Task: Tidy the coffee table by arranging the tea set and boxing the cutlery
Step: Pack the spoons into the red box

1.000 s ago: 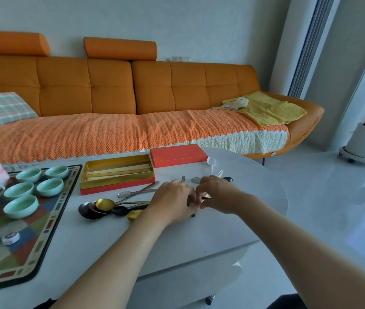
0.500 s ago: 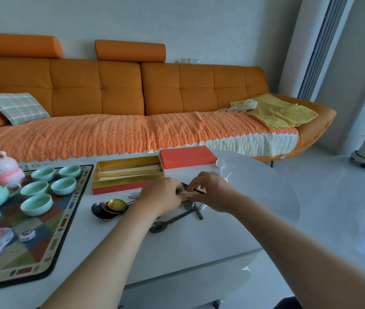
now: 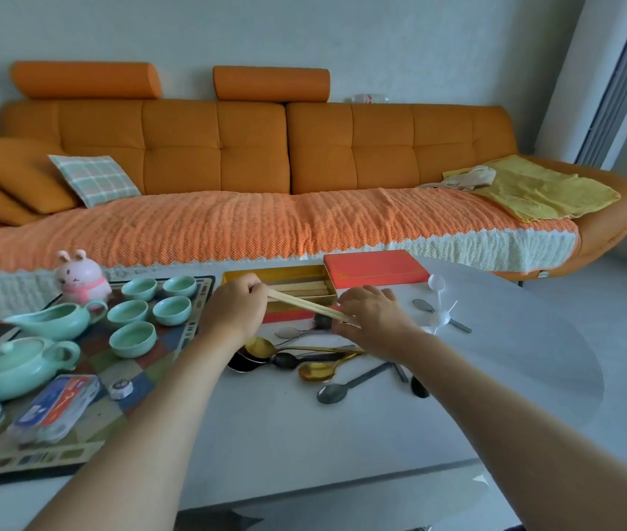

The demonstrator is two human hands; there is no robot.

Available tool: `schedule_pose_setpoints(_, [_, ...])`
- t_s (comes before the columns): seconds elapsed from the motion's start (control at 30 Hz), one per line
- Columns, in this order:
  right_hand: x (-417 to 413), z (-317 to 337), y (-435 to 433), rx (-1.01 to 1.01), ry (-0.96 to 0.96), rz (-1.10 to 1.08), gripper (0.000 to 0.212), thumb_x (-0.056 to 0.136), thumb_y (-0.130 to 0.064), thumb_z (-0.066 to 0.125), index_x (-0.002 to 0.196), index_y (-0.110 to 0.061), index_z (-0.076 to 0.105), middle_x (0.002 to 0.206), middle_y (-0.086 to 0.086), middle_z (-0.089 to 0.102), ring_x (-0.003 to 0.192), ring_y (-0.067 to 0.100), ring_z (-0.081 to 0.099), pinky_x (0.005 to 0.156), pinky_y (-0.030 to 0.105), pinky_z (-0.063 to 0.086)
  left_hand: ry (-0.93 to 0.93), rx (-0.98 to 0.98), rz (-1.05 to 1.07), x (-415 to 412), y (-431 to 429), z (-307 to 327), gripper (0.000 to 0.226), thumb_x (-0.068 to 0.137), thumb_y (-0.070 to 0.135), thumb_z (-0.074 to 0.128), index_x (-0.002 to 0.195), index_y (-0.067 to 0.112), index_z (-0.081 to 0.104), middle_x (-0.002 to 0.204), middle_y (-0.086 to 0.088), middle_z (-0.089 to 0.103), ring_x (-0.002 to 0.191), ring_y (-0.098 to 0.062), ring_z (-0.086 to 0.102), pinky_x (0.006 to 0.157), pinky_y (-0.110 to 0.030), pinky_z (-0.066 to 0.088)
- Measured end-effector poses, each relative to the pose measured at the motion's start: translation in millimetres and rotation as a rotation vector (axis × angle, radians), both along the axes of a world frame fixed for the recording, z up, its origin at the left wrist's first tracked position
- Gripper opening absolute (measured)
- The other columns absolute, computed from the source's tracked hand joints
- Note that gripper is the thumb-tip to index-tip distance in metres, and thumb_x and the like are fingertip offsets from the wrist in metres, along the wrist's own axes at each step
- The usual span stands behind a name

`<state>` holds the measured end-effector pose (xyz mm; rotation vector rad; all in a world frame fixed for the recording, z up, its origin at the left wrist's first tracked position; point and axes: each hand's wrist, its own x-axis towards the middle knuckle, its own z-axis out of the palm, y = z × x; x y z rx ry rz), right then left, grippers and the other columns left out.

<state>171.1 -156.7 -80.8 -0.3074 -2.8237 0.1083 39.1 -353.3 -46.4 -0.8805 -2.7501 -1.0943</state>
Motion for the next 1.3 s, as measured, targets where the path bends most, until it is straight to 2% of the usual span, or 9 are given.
schedule_pose_setpoints(0.13, [-21.9,10.8,-14.1,-0.231,0.046,0.010,0.019,0.096,-0.040,0.053,0.106,-0.025,0.059,0.083,-0.005,0.063,0.077,0.019,0.059,0.070,0.035,0.048,0.003,0.047,0.112,-20.6,-9.1,-2.4,0.025,0.094,0.024,0.033,0.081,0.022,0.054,0.073,-0.002,0.058,0.070,-0.021,0.053,0.057,-0.032,0.036])
schedule_pose_setpoints(0.27, [-42.1,16.8,-18.9,-0.331,0.080,0.039,0.021,0.099,-0.029,0.042,0.114,-0.025,0.056,0.070,-0.005,0.060,0.062,0.017,0.057,0.057,0.037,0.045,0.008,0.036,0.183,-44.8,-12.3,-10.5,0.025,0.095,0.025,0.031,0.093,0.022,0.055,0.082,0.000,0.059,0.076,-0.023,0.055,0.058,-0.033,0.037])
schedule_pose_setpoints(0.5, [-93.7,2.2,-3.2,-0.182,0.201,-0.147,0.036,0.096,-0.011,0.039,0.110,-0.028,0.068,0.103,-0.003,0.064,0.099,0.022,0.054,0.084,0.038,0.034,0.240,-0.138,0.101,-79.9,-13.6,-35.6,0.028,0.099,0.024,0.044,0.122,0.016,0.058,0.123,-0.006,0.055,0.117,-0.029,0.044,0.094,-0.041,0.041])
schedule_pose_setpoints(0.67, [-112.3,-9.1,-5.2,-0.174,0.101,-0.188,0.038,0.098,-0.012,0.039,0.110,-0.032,0.069,0.114,-0.003,0.066,0.121,0.027,0.046,0.095,0.045,0.035,0.372,-0.263,-0.161,-80.4,-7.5,-43.3,0.034,0.100,0.031,0.043,0.130,0.022,0.058,0.133,0.002,0.055,0.124,-0.022,0.047,0.102,-0.040,0.038])
schedule_pose_setpoints(0.83, [-115.5,-8.7,-8.9,-0.203,0.142,-0.150,0.033,0.097,-0.017,0.043,0.110,-0.030,0.070,0.117,-0.002,0.064,0.117,0.023,0.050,0.099,0.044,0.038,0.280,-0.447,-0.245,-75.2,-0.8,-49.2,0.046,0.101,0.048,0.036,0.139,0.029,0.052,0.148,0.007,0.048,0.135,-0.020,0.041,0.107,-0.039,0.030])
schedule_pose_setpoints(0.9, [-110.6,-6.3,-13.2,-0.287,0.121,-0.067,0.035,0.093,-0.015,0.043,0.105,-0.029,0.072,0.110,-0.003,0.069,0.099,0.017,0.060,0.095,0.040,0.046,0.274,-0.462,-0.243,-75.8,1.1,-47.3,0.048,0.101,0.050,0.035,0.141,0.029,0.051,0.149,0.005,0.046,0.137,-0.021,0.040,0.107,-0.039,0.029])
schedule_pose_setpoints(1.03, [-101.9,-2.6,-22.3,-0.385,-0.009,-0.011,0.037,0.091,-0.017,0.041,0.108,-0.028,0.072,0.090,-0.005,0.070,0.060,0.008,0.056,0.060,0.028,0.048,0.303,-0.433,-0.250,-75.4,2.3,-44.8,0.046,0.100,0.047,0.038,0.138,0.026,0.053,0.146,0.005,0.048,0.135,-0.019,0.040,0.107,-0.039,0.029])
schedule_pose_setpoints(1.2, [-94.6,-3.5,-20.9,-0.235,0.156,0.074,0.031,0.086,-0.010,0.050,0.100,-0.023,0.074,0.097,-0.003,0.067,0.093,0.019,0.059,0.083,0.039,0.051,0.477,-0.280,-0.229,-64.6,1.1,-33.3,0.030,0.097,0.036,0.049,0.124,0.029,0.060,0.125,0.007,0.053,0.120,-0.018,0.043,0.100,-0.036,0.031])
schedule_pose_setpoints(1.3, [-88.5,5.8,-25.5,-0.201,0.246,0.115,0.025,0.082,-0.008,0.056,0.089,-0.022,0.075,0.086,-0.005,0.062,0.083,0.017,0.056,0.075,0.040,0.052,0.466,-0.215,-0.271,-54.7,1.0,-23.1,0.020,0.094,0.026,0.054,0.112,0.026,0.062,0.114,0.006,0.055,0.112,-0.017,0.046,0.089,-0.031,0.031])
